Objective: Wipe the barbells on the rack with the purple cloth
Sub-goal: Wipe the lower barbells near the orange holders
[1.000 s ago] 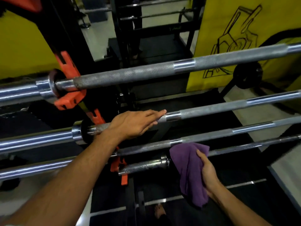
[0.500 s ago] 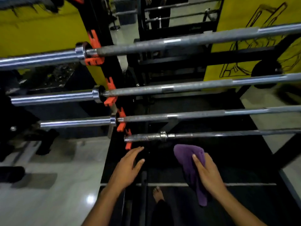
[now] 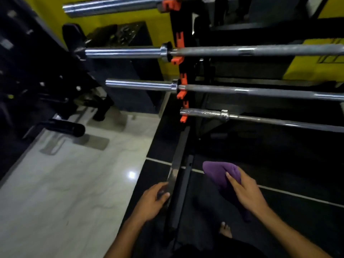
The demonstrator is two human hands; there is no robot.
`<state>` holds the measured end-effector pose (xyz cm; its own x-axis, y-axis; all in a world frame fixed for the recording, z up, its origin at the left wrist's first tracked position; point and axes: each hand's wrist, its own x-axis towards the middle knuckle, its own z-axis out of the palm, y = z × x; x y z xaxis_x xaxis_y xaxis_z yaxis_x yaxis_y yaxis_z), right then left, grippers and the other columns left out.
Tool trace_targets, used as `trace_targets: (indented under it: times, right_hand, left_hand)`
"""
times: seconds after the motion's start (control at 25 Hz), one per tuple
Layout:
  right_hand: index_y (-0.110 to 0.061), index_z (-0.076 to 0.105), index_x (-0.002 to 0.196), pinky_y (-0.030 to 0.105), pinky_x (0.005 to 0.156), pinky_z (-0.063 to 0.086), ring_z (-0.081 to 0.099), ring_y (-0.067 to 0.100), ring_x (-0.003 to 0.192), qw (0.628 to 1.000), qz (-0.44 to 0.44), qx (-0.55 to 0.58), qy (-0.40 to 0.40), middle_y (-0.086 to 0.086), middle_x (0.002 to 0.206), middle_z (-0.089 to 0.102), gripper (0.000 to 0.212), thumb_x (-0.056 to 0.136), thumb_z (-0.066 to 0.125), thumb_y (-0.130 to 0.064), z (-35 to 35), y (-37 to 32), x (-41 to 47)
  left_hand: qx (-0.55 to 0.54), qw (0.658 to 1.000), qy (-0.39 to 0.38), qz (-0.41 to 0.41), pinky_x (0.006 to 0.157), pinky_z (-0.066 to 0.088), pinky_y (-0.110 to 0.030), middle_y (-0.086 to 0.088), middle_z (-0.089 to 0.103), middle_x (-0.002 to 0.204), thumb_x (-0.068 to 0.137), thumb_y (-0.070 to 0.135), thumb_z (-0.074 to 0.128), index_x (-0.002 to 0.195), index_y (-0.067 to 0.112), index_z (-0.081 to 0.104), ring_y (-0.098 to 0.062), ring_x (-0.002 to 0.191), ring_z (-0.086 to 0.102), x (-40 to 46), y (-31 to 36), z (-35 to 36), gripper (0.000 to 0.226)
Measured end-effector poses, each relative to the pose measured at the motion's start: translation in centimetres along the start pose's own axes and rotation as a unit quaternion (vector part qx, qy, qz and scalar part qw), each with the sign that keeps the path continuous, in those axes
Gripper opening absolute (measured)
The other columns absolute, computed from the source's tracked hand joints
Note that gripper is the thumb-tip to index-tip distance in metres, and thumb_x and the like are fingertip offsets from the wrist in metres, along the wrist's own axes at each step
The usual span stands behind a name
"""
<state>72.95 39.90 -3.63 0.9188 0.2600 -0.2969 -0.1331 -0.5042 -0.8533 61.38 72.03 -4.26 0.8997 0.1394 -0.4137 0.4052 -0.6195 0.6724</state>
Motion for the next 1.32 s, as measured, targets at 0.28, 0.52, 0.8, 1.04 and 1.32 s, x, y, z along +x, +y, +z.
trace_targets:
  times: [0.28,0.52,0.8,1.04,1.32]
  right_hand:
    - [-0.032,0.061,0.107,0.031,0.085,0.046,0.063,0.007,0.096,0.993,-0.020,-0.067,-0.094,-0.015,0.104,0.067,0.011,0.099,0.057,-0.039,10.7,-2.5,-2.2]
    - [-0.047,0.061,0.115,0.014,0.088,0.045,0.060,-0.012,0.102,0.977,-0.065,-0.115,-0.167,-0.026,0.109,0.067,0.019,0.100,0.058,-0.036,23.3,-7.9,-4.8]
    - [-0.040,0.064,0.112,0.021,0.090,0.045,0.063,-0.008,0.100,0.984,-0.058,-0.101,-0.133,-0.020,0.106,0.071,0.014,0.100,0.055,-0.037,37.1,-17.2,-9.7]
    - [-0.029,0.066,0.114,0.025,0.088,0.049,0.064,-0.004,0.097,0.986,-0.097,-0.099,-0.098,-0.016,0.103,0.071,0.020,0.102,0.053,-0.039,40.1,-23.1,-7.9]
    - [-0.030,0.064,0.095,0.033,0.079,0.049,0.062,0.002,0.086,0.998,-0.041,-0.055,0.016,-0.008,0.091,0.067,0.015,0.101,0.054,-0.041,38.7,-22.6,-6.9]
  left_hand:
    - [-0.027,0.995,0.042,-0.092,0.089,0.038,0.002,0.014,0.060,0.130,0.096,0.031,0.065,0.137,0.030,0.056,0.007,0.115,0.057,-7.3,-9.2,-3.5,0.042]
    - [-0.120,0.982,0.076,-0.126,0.092,0.043,-0.005,0.013,0.065,0.124,0.095,0.029,0.066,0.133,0.026,0.061,0.006,0.112,0.061,-14.5,-21.9,-6.6,0.038]
    - [-0.121,0.983,0.048,-0.131,0.094,0.051,-0.016,0.013,0.070,0.117,0.095,0.025,0.067,0.119,0.037,0.063,0.006,0.104,0.065,-21.4,-34.0,-17.3,0.028]
    - [-0.099,0.988,0.080,-0.091,0.085,0.045,-0.012,0.018,0.062,0.122,0.098,0.033,0.061,0.126,0.034,0.060,0.000,0.109,0.061,-18.2,-36.0,-24.8,0.028]
    - [-0.030,0.999,0.014,-0.015,0.097,0.039,-0.015,0.019,0.051,0.134,0.099,0.036,0.058,0.135,0.033,0.054,0.000,0.121,0.050,-12.0,-32.4,-25.3,0.036]
